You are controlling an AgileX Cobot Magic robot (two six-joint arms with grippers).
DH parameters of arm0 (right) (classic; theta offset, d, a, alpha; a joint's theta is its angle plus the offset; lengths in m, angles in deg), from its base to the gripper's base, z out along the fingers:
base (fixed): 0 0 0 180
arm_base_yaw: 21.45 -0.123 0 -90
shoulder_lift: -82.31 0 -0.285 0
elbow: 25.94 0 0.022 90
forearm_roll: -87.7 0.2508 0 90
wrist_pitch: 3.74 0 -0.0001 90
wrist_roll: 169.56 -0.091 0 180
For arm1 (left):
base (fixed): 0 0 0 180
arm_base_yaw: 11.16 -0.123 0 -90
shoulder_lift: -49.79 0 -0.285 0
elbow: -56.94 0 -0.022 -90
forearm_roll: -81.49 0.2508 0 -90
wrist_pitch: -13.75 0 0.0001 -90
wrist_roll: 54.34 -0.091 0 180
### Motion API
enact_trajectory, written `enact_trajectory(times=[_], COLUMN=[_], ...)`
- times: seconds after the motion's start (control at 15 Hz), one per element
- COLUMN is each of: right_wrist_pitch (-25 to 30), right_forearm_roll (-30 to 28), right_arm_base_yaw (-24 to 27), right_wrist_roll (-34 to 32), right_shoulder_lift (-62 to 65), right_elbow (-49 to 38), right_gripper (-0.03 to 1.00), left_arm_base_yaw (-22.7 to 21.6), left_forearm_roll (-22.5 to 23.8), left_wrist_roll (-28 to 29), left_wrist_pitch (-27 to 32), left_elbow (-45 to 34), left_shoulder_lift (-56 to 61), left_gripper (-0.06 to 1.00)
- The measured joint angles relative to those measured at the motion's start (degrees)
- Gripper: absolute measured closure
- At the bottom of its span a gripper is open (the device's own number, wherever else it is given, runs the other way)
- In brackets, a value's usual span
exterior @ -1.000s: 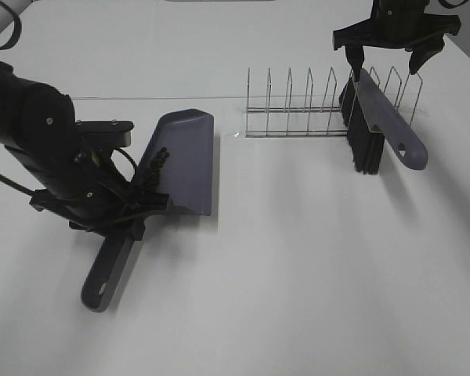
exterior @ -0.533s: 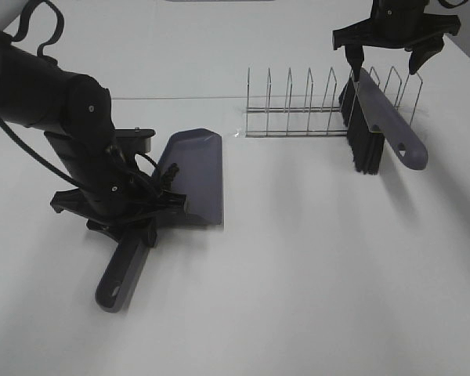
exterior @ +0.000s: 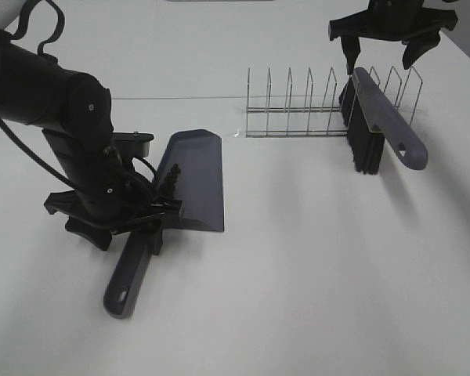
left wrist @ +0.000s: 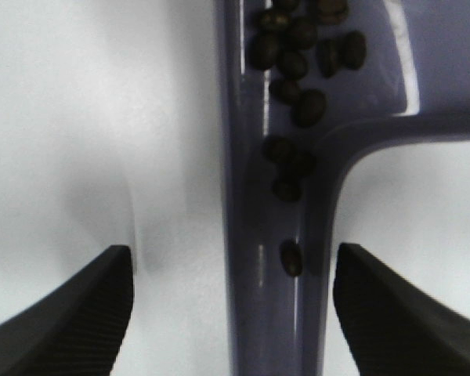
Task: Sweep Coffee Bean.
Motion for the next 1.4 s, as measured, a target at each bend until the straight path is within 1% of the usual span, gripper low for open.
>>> enact_trajectory(times=[0.13,0.2,0.33,0.47,0.6,0.8,0.93,1.2,1.27,1.33,1.4], right_wrist_pitch=[0.0,0.0,0.0,-0.1,-0.1,-0.1,-0.1,-0.1,-0.1,-0.1,-0.1], right_forearm_roll=[2.1,4.5,8.1,8.5,7.8,7.6,7.6,7.6,7.6,7.6,7.6], right_arm_base_yaw=[0.0,0.0,0.0,0.0,0.0,0.0,0.0,0.0,0.0,0.0,0.0], right_wrist_roll=[0.9,1.7,4.6,6.0,6.5,7.0,7.3,7.4,7.4,7.4,7.4], right_shoulder_lift=[2.7,4.1,7.6,11.8,16.7,26.3,31.5,46.2,49.9,56.0,60.4], right_elbow=[0.0,-0.2,-3.3,-9.5,-17.2,-29.5,-35.6,-53.2,-58.3,-65.0,-70.1], right_gripper=[0.17,0.17,0.17,0.17,0.17,0.17,0.17,0.17,0.17,0.17,0.17], left_arm_base_yaw=[0.0,0.0,0.0,0.0,0.0,0.0,0.0,0.0,0.0,0.0,0.0], left_forearm_roll=[3.0,4.6,8.4,11.6,12.5,13.2,13.8,13.5,13.3,12.4,11.9], left_wrist_roll=[0.0,0.0,0.0,0.2,0.5,2.0,2.4,2.5,1.8,0.1,-1.3], left_wrist_pitch=[2.5,4.2,8.8,14.1,18.3,20.7,21.3,21.5,21.7,22.3,23.5], left_elbow=[0.0,0.0,0.0,0.0,0.0,-2.4,-7.3,-19.7,-22.6,-27.1,-29.5], left_shoulder_lift=[3.2,6.0,12.0,19.0,26.2,36.8,46.0,65.7,70.4,77.9,81.9], left_gripper=[0.26,0.26,0.26,0.26,0.26,0.26,0.26,0.26,0.26,0.26,0.26])
